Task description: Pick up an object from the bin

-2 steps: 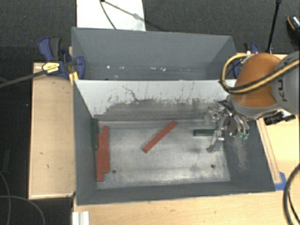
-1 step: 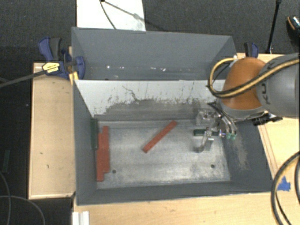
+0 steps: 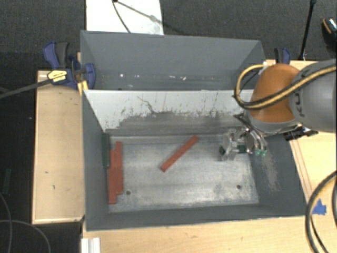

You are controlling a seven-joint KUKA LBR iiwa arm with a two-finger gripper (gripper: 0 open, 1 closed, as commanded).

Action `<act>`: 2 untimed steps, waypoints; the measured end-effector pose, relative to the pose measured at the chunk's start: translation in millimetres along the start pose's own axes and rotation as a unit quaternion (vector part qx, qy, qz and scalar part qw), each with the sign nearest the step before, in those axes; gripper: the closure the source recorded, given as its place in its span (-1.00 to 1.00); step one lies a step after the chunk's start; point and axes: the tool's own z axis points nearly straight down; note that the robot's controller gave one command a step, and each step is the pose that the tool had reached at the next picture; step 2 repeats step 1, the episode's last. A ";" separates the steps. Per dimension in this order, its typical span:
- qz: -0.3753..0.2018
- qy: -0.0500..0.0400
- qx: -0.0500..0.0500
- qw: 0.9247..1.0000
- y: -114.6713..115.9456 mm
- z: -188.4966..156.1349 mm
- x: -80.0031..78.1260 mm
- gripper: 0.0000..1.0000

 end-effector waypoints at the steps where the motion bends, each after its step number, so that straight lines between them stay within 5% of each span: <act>1: -0.011 -0.005 0.001 1.000 -14.3 -165.7 34.8 1.00; 2: -0.011 -0.005 0.001 1.000 -14.3 -165.7 34.8 1.00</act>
Offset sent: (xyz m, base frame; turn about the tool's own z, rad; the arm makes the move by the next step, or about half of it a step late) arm -0.0377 -0.0099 0.1599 -0.0248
